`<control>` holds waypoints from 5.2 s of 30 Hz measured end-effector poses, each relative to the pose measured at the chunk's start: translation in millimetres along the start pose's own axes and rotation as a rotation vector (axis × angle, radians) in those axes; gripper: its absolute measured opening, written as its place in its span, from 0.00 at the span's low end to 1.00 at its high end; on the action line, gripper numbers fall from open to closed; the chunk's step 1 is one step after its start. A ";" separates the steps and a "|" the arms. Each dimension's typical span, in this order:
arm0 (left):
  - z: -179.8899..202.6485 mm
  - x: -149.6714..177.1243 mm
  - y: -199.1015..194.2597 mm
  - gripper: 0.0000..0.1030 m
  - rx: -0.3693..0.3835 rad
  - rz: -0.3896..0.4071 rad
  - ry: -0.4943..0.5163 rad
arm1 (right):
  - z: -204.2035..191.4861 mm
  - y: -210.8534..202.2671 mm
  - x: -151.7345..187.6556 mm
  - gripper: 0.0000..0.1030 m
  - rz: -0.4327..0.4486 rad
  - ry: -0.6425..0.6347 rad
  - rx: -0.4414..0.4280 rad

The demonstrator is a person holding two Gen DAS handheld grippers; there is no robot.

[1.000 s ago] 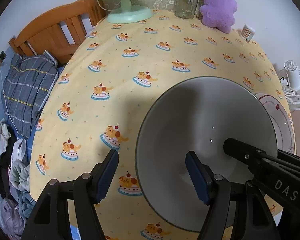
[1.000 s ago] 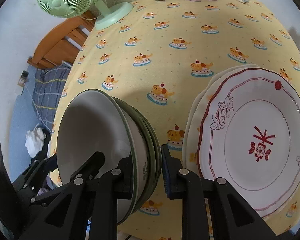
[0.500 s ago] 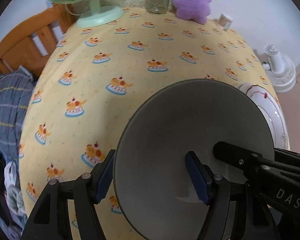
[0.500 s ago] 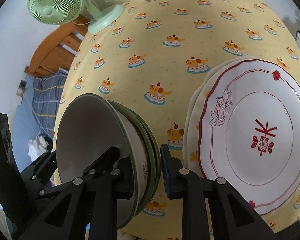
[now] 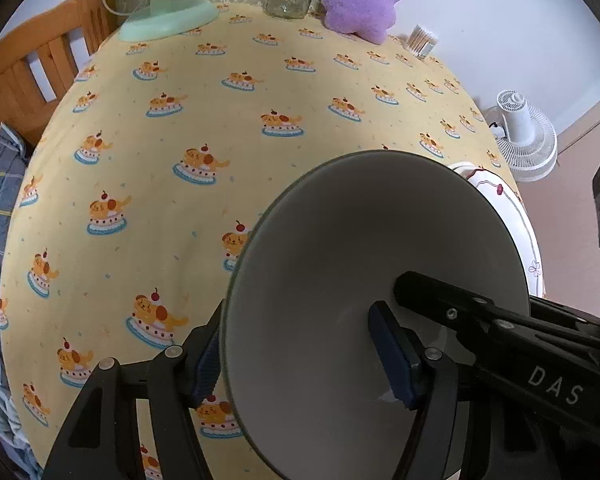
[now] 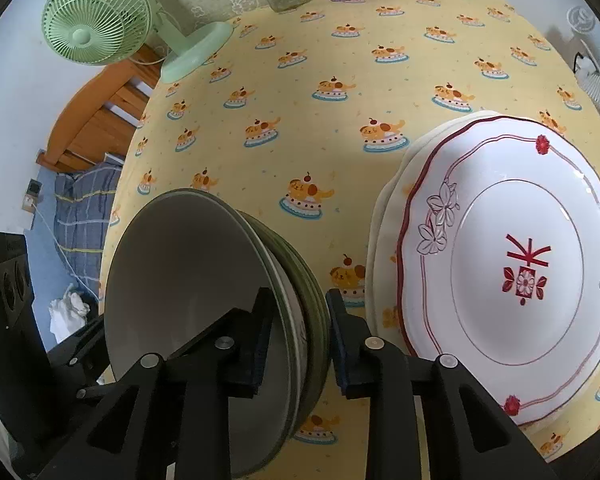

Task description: Organize plates and bowls

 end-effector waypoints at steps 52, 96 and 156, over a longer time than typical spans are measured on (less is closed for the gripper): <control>50.6 2.8 -58.0 0.53 0.047 0.002 0.037 | 5.5 -76.5 14.4 0.38 0.071 0.069 0.034; 194.5 -33.8 13.7 0.53 0.004 -0.049 -0.084 | 167.3 -108.3 -44.8 0.38 -0.024 0.036 0.012; 67.9 56.0 -137.1 0.91 -0.224 0.568 0.059 | -3.9 -179.8 84.8 0.71 0.639 -0.133 0.291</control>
Point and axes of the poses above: each gripper's, at about its wrist camera, not at the fingertips, and y roughly the way its jaws point, z to its right, x to its underside, the point moved 3 cm from there along y, roughly the way its jaws point, and after that the axes turned 6 degrees about -x, right-handed, at the moved point
